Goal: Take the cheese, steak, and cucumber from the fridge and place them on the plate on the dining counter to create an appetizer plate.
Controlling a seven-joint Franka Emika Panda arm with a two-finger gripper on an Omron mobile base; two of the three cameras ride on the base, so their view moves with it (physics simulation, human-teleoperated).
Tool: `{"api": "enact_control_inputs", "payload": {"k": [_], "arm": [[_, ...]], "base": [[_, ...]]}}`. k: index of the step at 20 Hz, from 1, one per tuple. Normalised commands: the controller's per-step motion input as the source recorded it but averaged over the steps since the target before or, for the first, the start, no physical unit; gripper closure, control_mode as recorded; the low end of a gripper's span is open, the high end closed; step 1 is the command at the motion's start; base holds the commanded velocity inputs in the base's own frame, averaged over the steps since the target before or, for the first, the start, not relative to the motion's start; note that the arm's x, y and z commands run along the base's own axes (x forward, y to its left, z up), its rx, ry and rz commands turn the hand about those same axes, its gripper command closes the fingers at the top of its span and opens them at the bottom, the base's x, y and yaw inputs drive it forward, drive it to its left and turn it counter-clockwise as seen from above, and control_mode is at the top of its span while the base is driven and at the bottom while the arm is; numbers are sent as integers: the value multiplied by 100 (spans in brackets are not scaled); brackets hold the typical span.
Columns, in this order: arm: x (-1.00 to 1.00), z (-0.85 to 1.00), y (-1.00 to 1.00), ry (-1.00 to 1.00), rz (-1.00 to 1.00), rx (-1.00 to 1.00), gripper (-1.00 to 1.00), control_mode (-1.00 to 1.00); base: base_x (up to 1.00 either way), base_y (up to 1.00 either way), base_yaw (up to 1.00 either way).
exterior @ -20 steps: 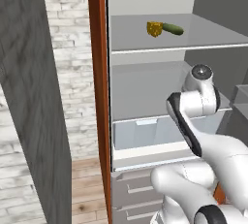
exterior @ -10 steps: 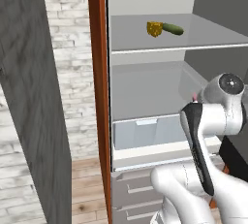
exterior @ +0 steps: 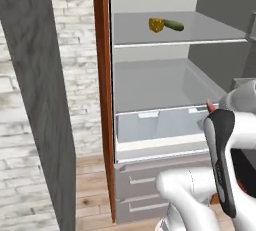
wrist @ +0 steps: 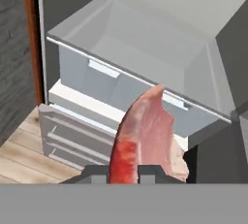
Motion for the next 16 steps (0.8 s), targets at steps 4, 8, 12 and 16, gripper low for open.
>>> {"api": "enact_control_inputs", "payload": {"k": [4, 8, 12, 16], "arm": [[0, 0, 0, 0, 0, 0, 100, 100], [0, 0, 0, 0, 0, 0, 100, 100], [0, 0, 0, 0, 0, 0, 100, 100], [0, 0, 0, 0, 0, 0, 100, 100]], "base": [[-82, 47, 3], [-97, 50, 6], [-88, 36, 13], [-90, 21, 15]]}}
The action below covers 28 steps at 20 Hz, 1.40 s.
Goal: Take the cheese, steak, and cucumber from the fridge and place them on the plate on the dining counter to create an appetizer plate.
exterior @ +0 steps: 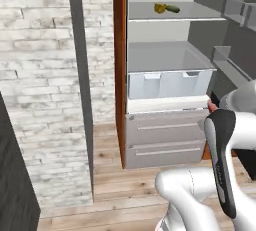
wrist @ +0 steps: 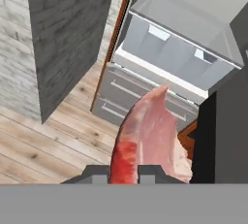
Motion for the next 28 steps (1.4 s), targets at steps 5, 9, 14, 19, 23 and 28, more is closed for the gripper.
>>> {"api": "enact_control_inputs", "payload": {"k": [5, 9, 14, 19, 23, 28], "arm": [[0, 0, 0, 0, 0, 0, 100, 100], [0, 0, 0, 0, 0, 0, 100, 100], [0, 0, 0, 0, 0, 0, 100, 100], [0, 0, 0, 0, 0, 0, 100, 100], [0, 0, 0, 0, 0, 0, 100, 100], [0, 0, 0, 0, 0, 0, 100, 100]], "base": [[-99, 35, 10], [-92, 30, 14], [-76, 32, 19], [-65, 41, 4], [-61, 21, -30], [-47, 18, -57]]}}
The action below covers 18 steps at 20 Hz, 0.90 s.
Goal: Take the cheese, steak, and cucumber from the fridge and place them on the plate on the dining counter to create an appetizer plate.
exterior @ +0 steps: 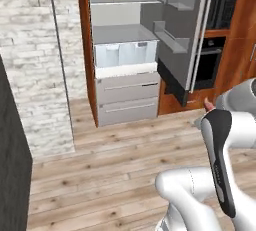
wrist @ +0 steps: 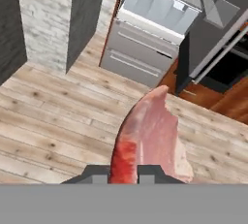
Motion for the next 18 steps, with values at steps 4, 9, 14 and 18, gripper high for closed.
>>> {"api": "enact_control_inputs", "payload": {"k": [4, 9, 14, 18], "arm": [[0, 0, 0, 0, 0, 0, 100, 100], [0, 0, 0, 0, 0, 0, 100, 100], [0, 0, 0, 0, 0, 0, 100, 100], [0, 0, 0, 0, 0, 0, 100, 100]], "base": [[-49, 21, -66], [-49, 9, -67], [-52, 0, -66], [-36, 0, -64]]}}
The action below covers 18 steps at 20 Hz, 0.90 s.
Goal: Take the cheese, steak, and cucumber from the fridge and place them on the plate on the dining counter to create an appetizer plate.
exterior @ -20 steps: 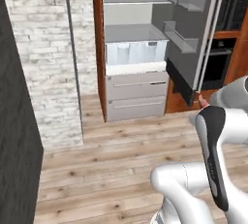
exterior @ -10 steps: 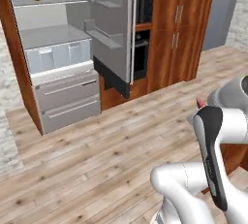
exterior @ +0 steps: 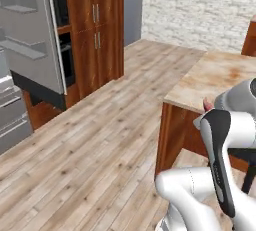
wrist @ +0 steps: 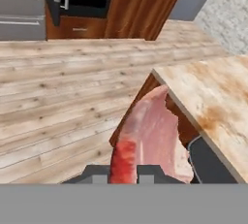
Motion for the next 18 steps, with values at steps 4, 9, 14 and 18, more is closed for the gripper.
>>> {"api": "enact_control_inputs", "payload": {"k": [4, 9, 14, 18], "arm": [[0, 0, 0, 0, 0, 0, 100, 100], [0, 0, 0, 0, 0, 0, 100, 100], [0, 0, 0, 0, 0, 0, 100, 100], [0, 0, 0, 0, 0, 0, 100, 100]], "base": [[-22, -8, -60], [-15, -31, -56], [-7, -53, -47], [0, -84, -34]]}}
